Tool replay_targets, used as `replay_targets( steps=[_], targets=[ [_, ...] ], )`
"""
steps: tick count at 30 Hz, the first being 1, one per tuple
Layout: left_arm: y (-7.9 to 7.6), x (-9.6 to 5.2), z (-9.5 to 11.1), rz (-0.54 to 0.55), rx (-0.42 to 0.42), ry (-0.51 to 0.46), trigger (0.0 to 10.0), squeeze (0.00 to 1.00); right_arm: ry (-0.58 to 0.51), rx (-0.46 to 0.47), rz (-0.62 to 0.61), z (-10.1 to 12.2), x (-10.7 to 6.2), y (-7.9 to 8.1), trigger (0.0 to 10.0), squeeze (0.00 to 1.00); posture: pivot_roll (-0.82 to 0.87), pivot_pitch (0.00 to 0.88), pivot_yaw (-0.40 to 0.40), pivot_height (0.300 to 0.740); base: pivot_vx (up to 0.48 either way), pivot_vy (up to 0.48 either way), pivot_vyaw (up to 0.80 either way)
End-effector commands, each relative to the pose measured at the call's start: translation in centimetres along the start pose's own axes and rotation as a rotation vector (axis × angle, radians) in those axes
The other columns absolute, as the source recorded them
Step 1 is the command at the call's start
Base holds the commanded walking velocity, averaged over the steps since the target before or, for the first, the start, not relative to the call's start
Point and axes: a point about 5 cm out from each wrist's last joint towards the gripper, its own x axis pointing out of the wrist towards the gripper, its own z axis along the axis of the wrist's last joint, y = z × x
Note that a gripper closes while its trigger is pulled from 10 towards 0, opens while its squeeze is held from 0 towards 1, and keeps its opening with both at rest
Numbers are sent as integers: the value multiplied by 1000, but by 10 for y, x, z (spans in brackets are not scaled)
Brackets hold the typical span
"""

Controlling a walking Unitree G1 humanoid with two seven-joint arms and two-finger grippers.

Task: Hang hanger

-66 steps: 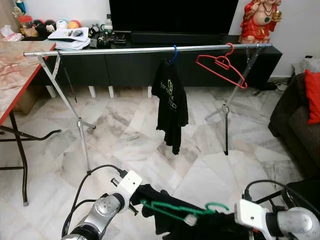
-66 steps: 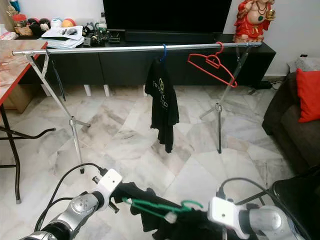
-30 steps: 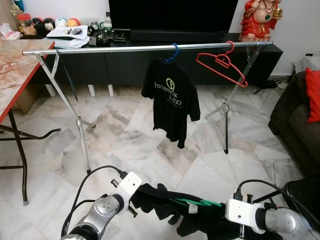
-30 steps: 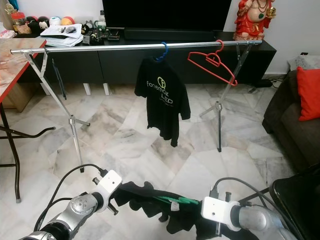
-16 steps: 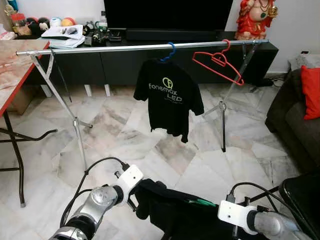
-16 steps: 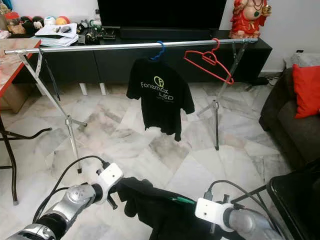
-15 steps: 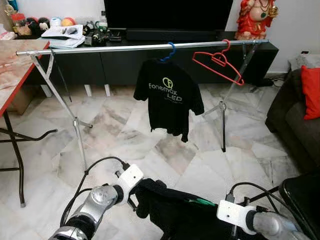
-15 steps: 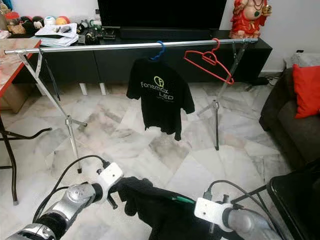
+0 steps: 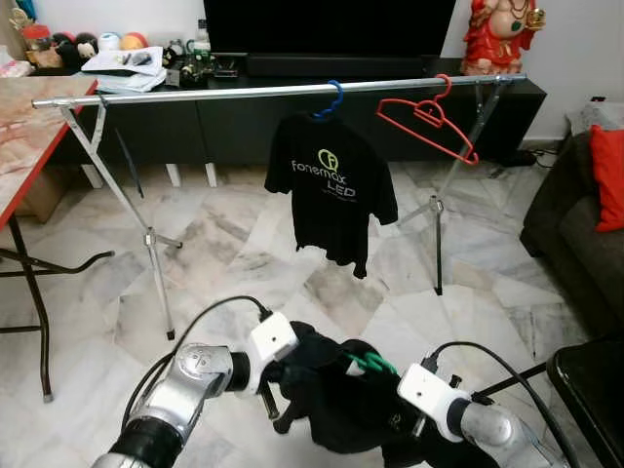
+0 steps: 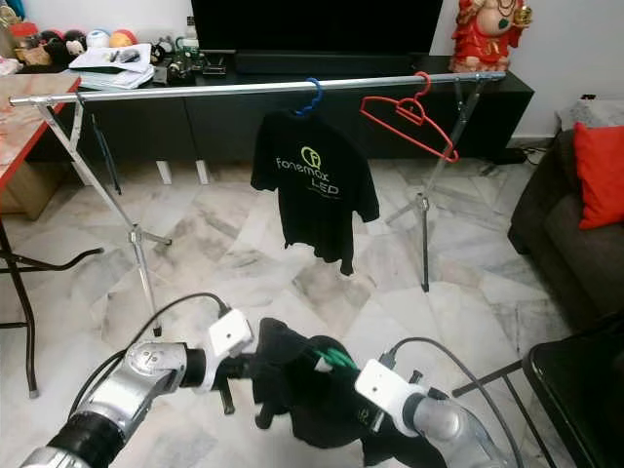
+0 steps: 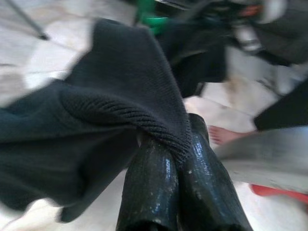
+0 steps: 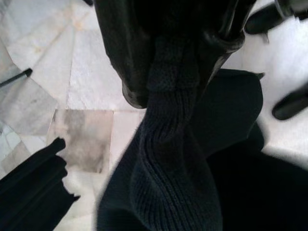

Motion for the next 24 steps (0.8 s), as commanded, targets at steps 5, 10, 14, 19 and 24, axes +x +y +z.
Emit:
replay_targets(
  steps=[5,10,14,19,24],
  targets=[
    [-16,-2,9,-124,36,12,10000,302,-16,42,-52,5,2,-8,0,0,-14,71,-15,740,0,0,0],
    [-27,-6,20,-193,40,6,10000,1000,-23,54,-71,9,5,-9,0,0,-10,75,-16,740,0,0,0],
    [-29,-9,22,-206,44,16,10000,1000,-29,63,-78,12,8,-8,0,0,-10,78,-16,740,0,0,0],
    [-29,-11,22,-184,63,34,10000,1000,-62,66,-81,17,9,-9,0,0,-8,84,-18,740,0,0,0],
    [-16,-16,25,-80,87,35,10000,1000,-83,-38,-18,19,6,-11,0,0,-7,86,-22,740,0,0,0]
  ],
)
